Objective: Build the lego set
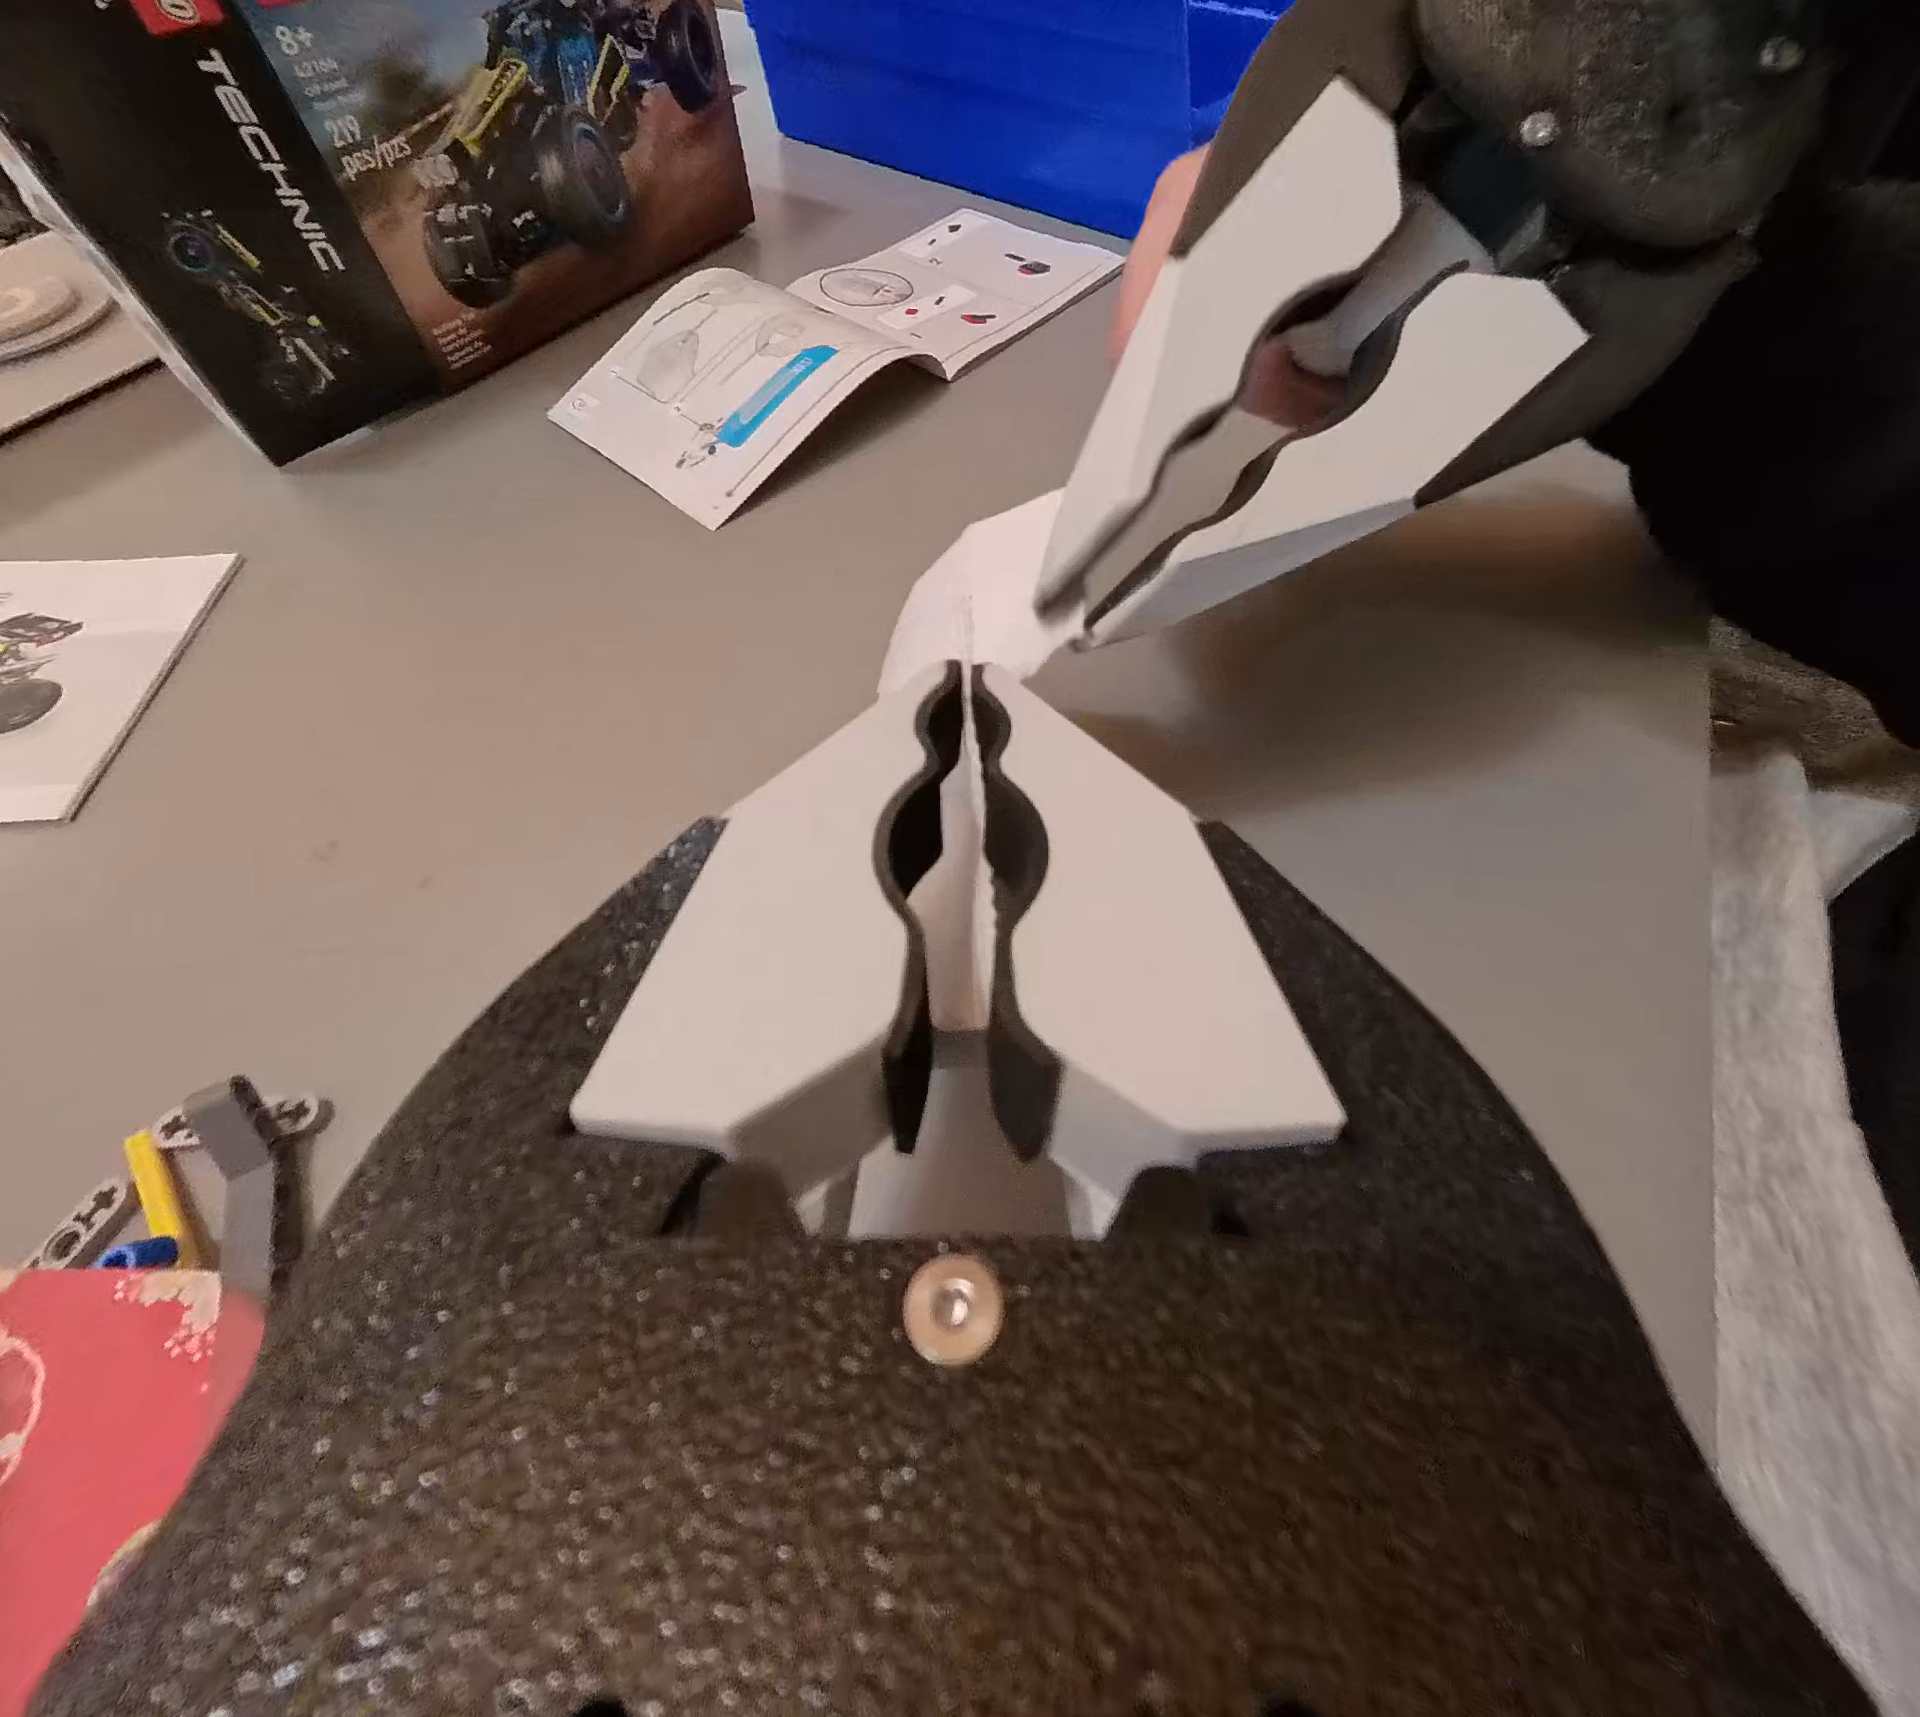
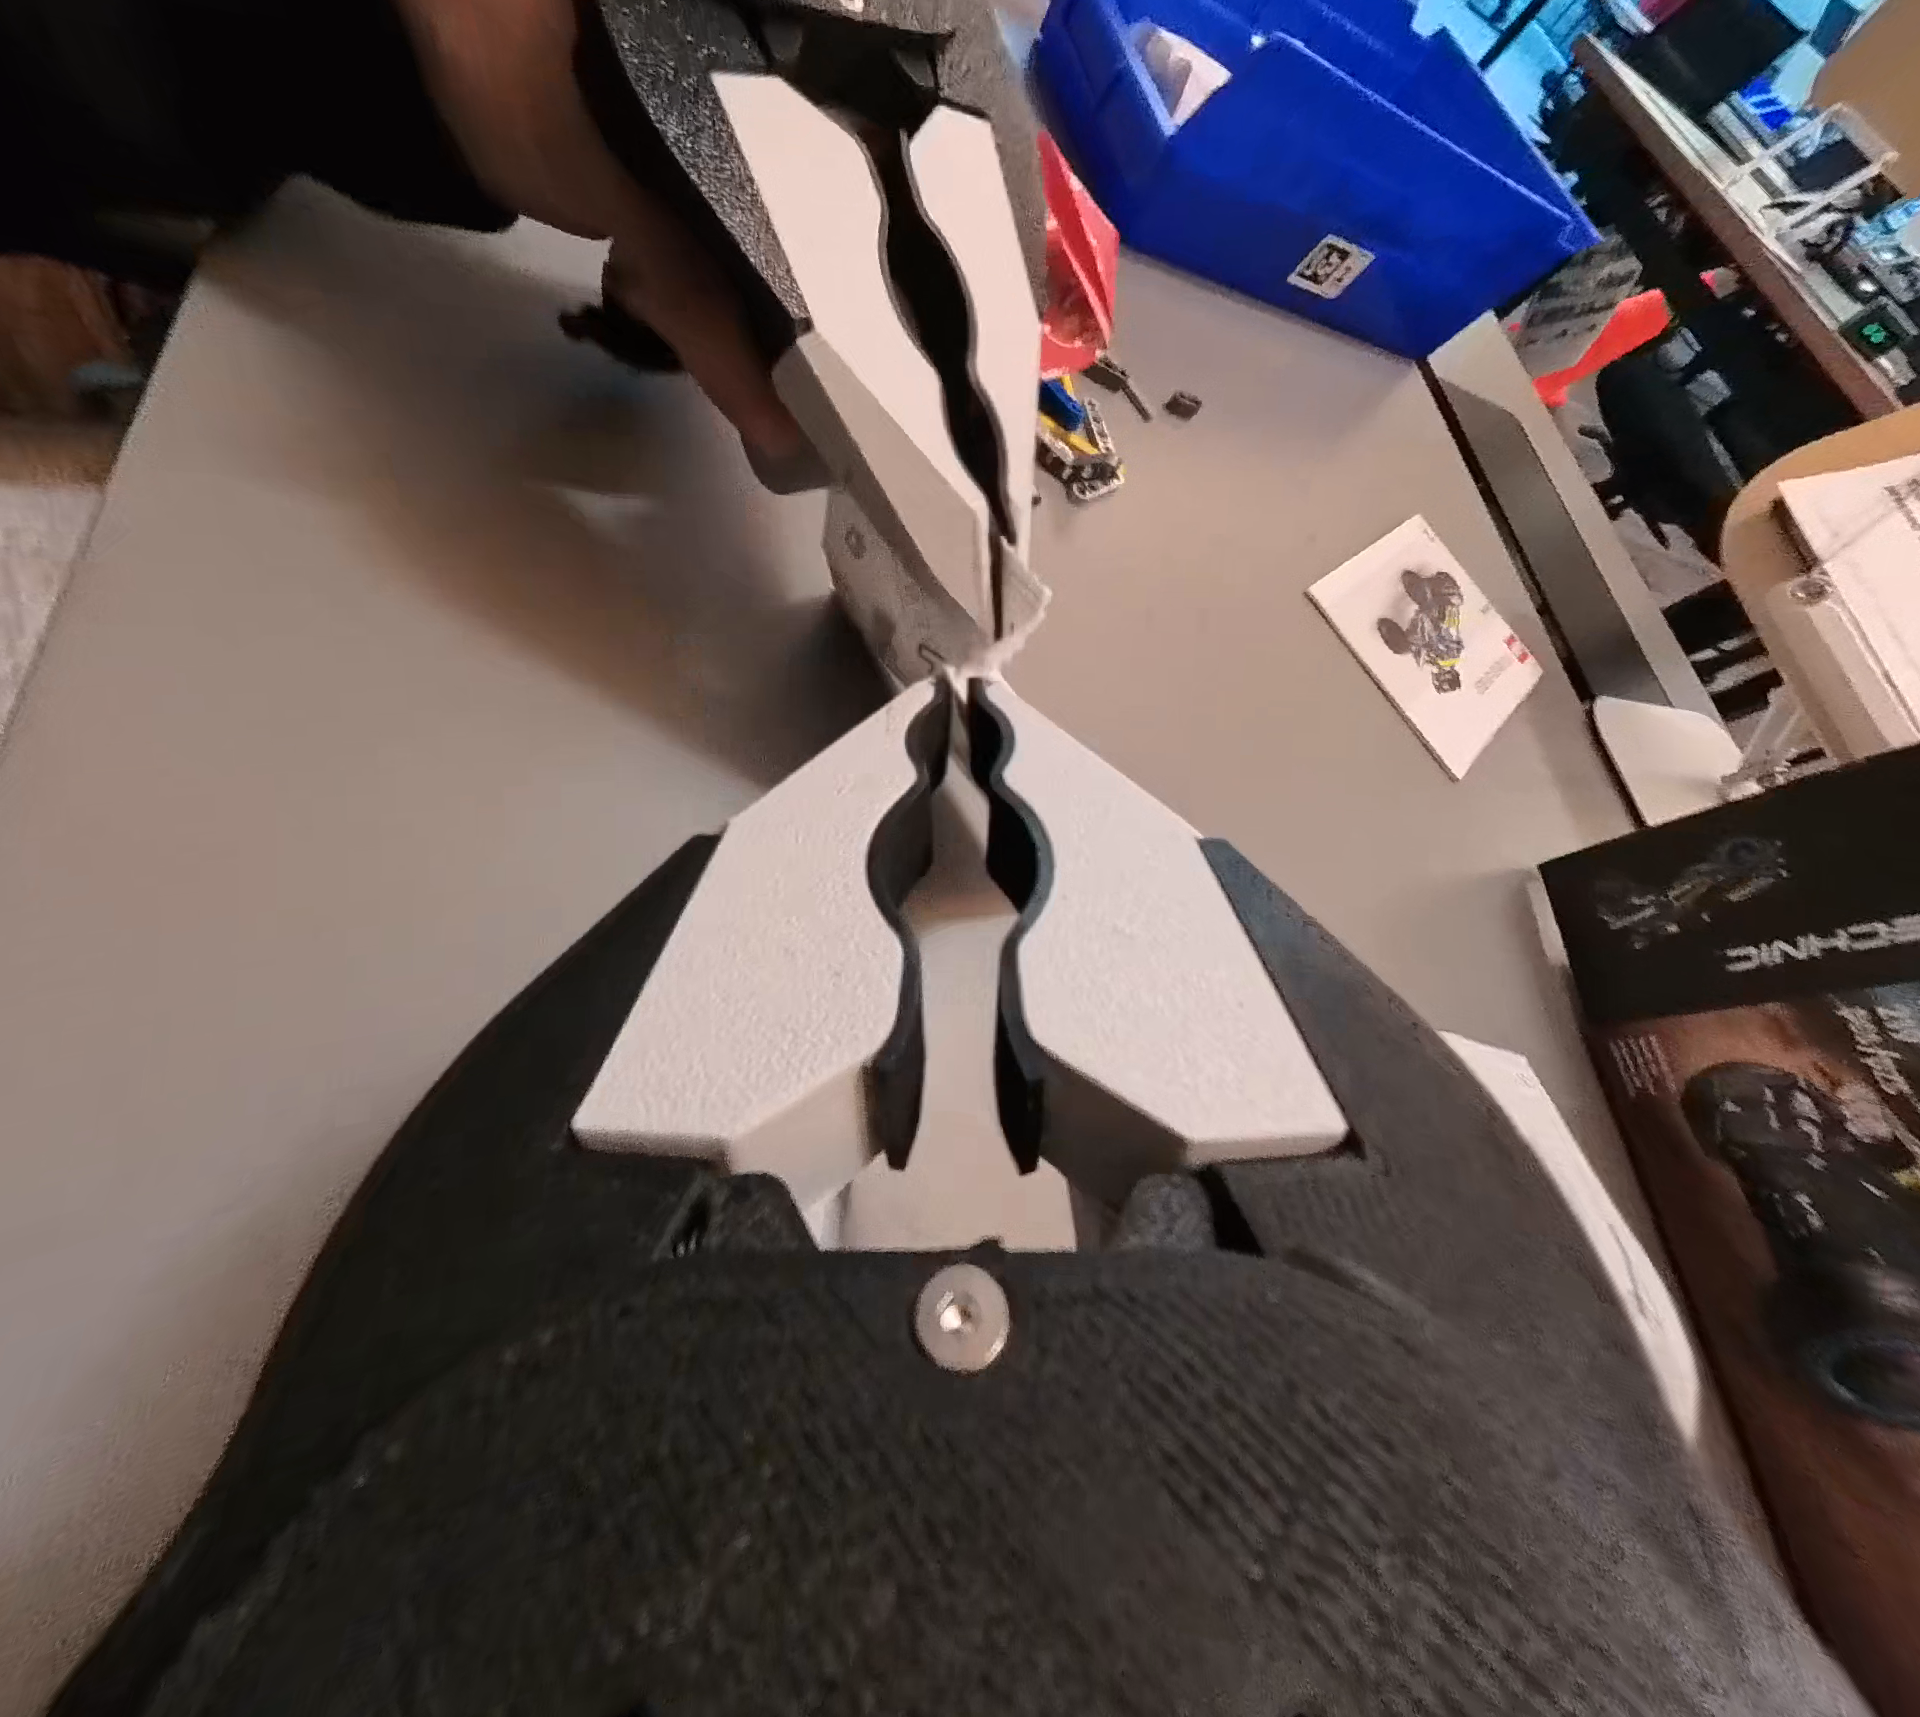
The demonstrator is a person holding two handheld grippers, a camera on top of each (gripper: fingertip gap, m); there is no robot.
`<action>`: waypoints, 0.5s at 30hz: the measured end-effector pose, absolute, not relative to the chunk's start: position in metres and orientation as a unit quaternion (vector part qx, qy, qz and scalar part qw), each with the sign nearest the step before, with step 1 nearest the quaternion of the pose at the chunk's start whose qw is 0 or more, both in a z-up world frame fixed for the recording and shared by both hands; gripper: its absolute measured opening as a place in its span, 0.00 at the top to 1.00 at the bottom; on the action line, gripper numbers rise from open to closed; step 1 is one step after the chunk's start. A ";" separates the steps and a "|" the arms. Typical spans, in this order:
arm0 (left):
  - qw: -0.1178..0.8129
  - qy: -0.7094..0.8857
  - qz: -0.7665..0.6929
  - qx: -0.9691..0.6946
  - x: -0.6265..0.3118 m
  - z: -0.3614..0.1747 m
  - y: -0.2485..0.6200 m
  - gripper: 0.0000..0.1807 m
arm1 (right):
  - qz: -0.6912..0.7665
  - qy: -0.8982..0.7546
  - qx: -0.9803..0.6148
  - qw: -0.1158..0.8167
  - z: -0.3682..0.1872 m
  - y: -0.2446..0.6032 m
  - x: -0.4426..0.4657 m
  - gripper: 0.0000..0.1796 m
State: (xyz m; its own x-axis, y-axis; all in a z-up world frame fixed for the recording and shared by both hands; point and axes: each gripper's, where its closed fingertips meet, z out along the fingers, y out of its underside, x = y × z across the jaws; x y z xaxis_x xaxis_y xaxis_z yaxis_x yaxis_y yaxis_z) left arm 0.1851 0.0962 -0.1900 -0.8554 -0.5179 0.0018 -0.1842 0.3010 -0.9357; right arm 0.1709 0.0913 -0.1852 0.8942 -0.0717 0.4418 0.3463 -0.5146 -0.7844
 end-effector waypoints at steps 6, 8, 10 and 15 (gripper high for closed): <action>0.134 0.799 -0.553 -0.196 0.177 -0.190 0.094 1.00 | -0.239 -0.087 -0.863 0.436 -0.194 0.088 0.182 0.79; 0.128 0.804 -0.550 -0.188 0.175 -0.192 0.092 1.00 | -0.237 -0.105 -0.865 0.429 -0.196 0.094 0.179 0.93; 0.130 0.806 -0.545 -0.190 0.175 -0.194 0.093 1.00 | -0.233 -0.115 -0.872 0.414 -0.200 0.097 0.179 1.00; 0.125 0.792 -0.543 -0.250 0.186 -0.192 0.105 1.00 | -0.267 -0.115 -0.860 0.418 -0.195 0.101 0.177 1.00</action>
